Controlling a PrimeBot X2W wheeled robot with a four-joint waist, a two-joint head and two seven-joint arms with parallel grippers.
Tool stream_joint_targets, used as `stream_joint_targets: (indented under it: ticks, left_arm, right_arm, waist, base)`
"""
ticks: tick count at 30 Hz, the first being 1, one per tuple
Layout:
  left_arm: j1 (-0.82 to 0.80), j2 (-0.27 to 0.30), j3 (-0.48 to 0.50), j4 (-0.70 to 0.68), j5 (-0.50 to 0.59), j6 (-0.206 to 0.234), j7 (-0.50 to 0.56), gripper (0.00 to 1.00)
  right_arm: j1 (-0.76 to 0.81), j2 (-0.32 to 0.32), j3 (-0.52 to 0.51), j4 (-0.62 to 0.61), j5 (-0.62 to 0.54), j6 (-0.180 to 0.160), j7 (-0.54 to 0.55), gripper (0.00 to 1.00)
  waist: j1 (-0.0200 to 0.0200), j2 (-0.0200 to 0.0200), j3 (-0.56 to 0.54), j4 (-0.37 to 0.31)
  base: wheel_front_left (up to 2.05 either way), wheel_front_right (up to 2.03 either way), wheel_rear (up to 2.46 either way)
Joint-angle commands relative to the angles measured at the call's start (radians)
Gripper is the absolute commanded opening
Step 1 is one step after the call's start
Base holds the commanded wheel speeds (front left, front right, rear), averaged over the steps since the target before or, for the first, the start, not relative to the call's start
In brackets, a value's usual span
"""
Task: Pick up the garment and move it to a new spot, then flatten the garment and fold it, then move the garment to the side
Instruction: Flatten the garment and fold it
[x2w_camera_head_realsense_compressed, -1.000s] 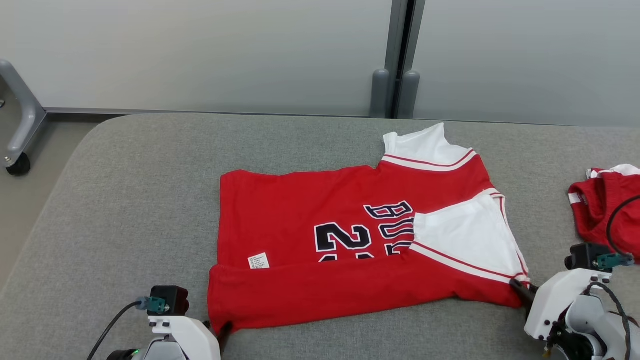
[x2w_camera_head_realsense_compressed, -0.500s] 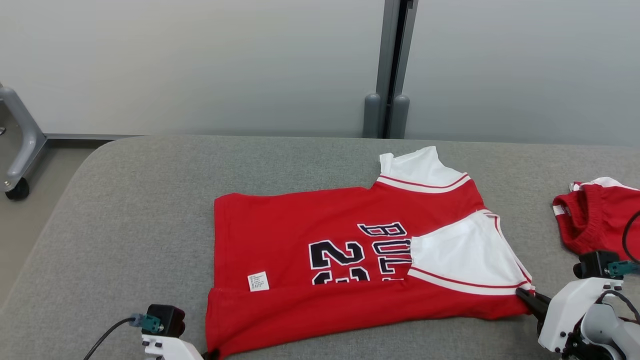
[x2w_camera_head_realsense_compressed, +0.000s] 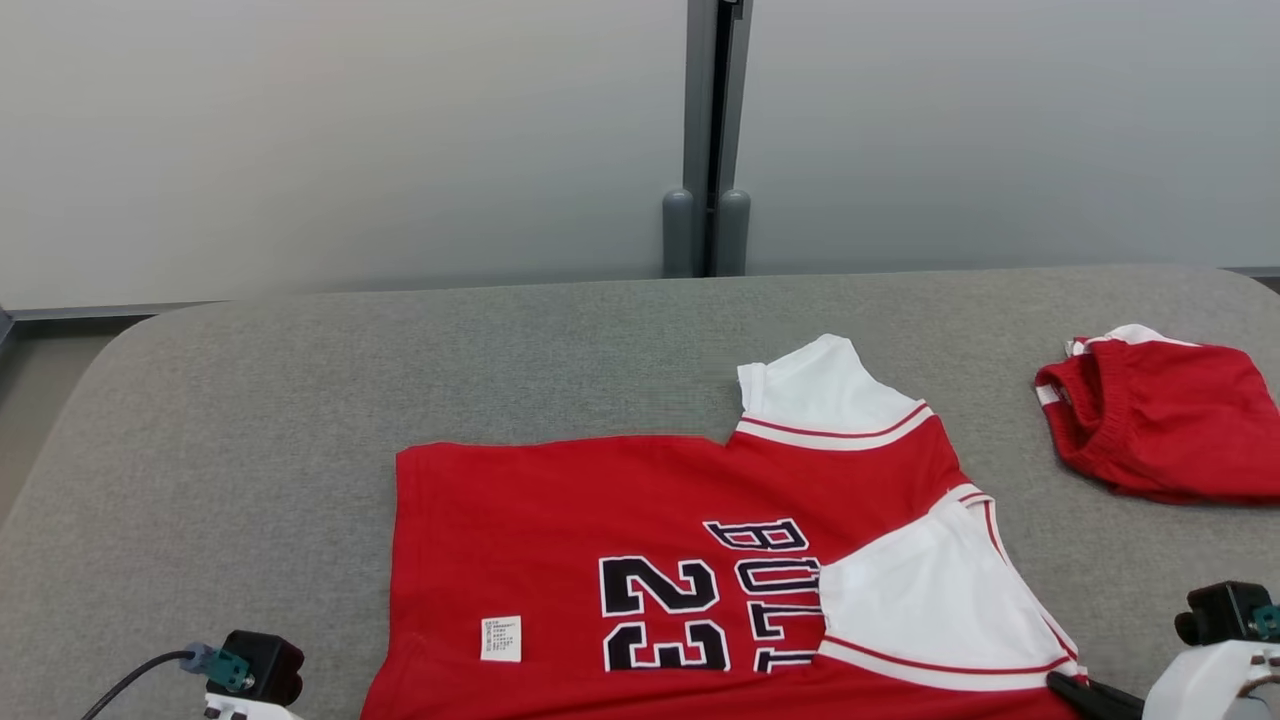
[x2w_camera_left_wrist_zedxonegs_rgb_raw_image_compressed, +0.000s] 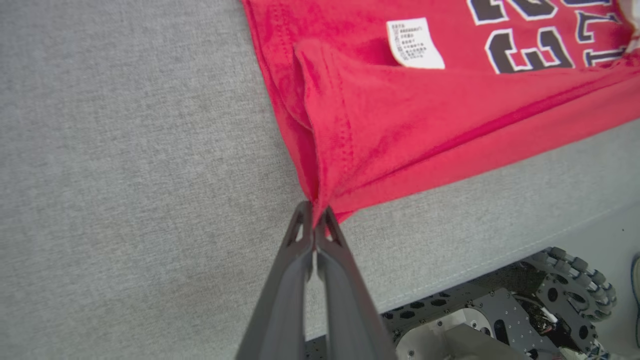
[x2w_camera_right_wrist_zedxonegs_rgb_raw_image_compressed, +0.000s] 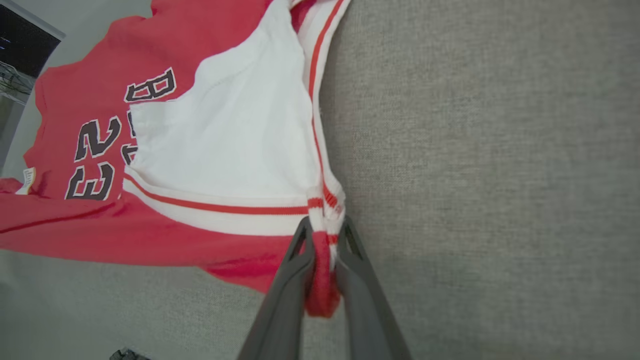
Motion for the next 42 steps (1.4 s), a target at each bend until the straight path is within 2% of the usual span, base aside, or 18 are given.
stream_joint_targets:
  ticks: [1,7,8,9,10,11,12,13,14,21,26,29,32,36,42]
  left_arm:
    - [0.02,0.023,0.008,-0.017,-0.009,0.017,0.004,0.0]
    - [0.048,0.049,0.013,-0.074,-0.029,0.046,0.014,0.0]
    - [0.051,0.05,0.012,-0.078,-0.032,0.049,0.014,0.0]
    - [0.054,0.051,0.012,-0.082,-0.032,0.054,0.016,0.0]
    - [0.054,0.051,0.012,-0.082,-0.032,0.054,0.016,0.0]
    - [0.055,0.051,0.011,-0.084,-0.034,0.057,0.02,0.0]
    - [0.056,0.051,0.01,-0.087,-0.035,0.06,0.023,0.05]
    - [0.057,0.05,0.009,-0.089,-0.039,0.064,0.025,0.76]
    - [0.059,0.048,0.007,-0.09,-0.043,0.066,0.03,1.0]
    - [0.051,0.067,0.015,-0.122,-0.019,0.095,0.018,1.0]
    - [-0.002,0.103,0.072,-0.159,0.068,0.166,-0.084,1.0]
    - [-0.028,0.08,0.11,-0.151,0.129,0.21,-0.185,1.0]
    - [-0.073,0.042,0.126,-0.137,0.166,0.215,-0.24,1.0]
    - [-0.139,-0.019,0.116,-0.08,0.199,0.198,-0.251,1.0]
    - [-0.298,-0.15,0.101,0.055,0.229,0.149,-0.234,1.0]
  right_arm:
    - [0.04,-0.018,-0.031,-0.03,-0.009,0.0,0.019,0.0]
    - [0.163,0.012,-0.146,-0.156,-0.078,0.0,0.124,0.0]
    - [0.179,0.022,-0.165,-0.175,-0.092,0.0,0.142,0.04]
    - [0.195,0.033,-0.188,-0.193,-0.111,0.0,0.161,0.37]
    - [0.195,0.033,-0.188,-0.193,-0.111,0.0,0.161,0.37]
    - [0.207,0.046,-0.21,-0.213,-0.13,0.0,0.178,0.93]
    - [0.216,0.061,-0.233,-0.237,-0.146,0.0,0.194,1.0]
    - [0.225,0.073,-0.258,-0.258,-0.167,0.0,0.213,1.0]
    - [0.235,0.085,-0.279,-0.28,-0.187,0.0,0.231,1.0]
    - [0.288,0.174,-0.447,-0.444,-0.309,0.0,0.337,1.0]
    - [0.243,0.223,-0.547,-0.581,-0.389,0.0,0.283,1.0]
    - [0.195,0.262,-0.564,-0.599,-0.421,0.0,0.235,1.0]
    - [0.105,0.277,-0.556,-0.579,-0.447,0.0,0.195,1.0]
    - [-0.045,0.281,-0.523,-0.484,-0.457,0.0,0.158,1.0]
    - [-0.283,0.231,-0.443,-0.284,-0.471,0.0,0.136,1.0]
  waist:
    - [0.0,0.0,0.007,-0.016]
    - [0.0,0.0,0.018,-0.033]
    - [0.0,0.0,0.02,-0.034]
    - [0.0,0.0,0.02,-0.034]
    - [0.0,0.0,0.02,-0.034]
    - [0.0,0.0,0.021,-0.035]
    - [0.0,0.0,0.021,-0.034]
    - [0.0,0.0,0.021,-0.034]
    - [0.0,0.0,0.02,-0.033]
    - [0.0,0.0,0.017,-0.017]
    - [0.0,0.0,0.024,-0.006]
    - [0.0,0.0,0.036,0.001]
    - [0.0,0.0,0.072,0.006]
    - [0.0,0.0,0.14,0.018]
    - [0.0,0.0,0.249,0.073]
  base:
    - [0.0,0.0,0.0]
    - [0.0,0.0,0.0]
    - [0.0,0.0,0.0]
    - [0.0,0.0,0.0]
    - [0.0,0.0,0.0]
    - [0.0,0.0,0.0]
    - [0.0,0.0,0.0]
    - [0.0,0.0,0.0]
    - [0.0,0.0,0.0]
    - [0.0,0.0,0.0]
    - [0.0,0.0,0.0]
    - [0.0,0.0,0.0]
    - [0.0,0.0,0.0]
    - [0.0,0.0,0.0]
    - [0.0,0.0,0.0]
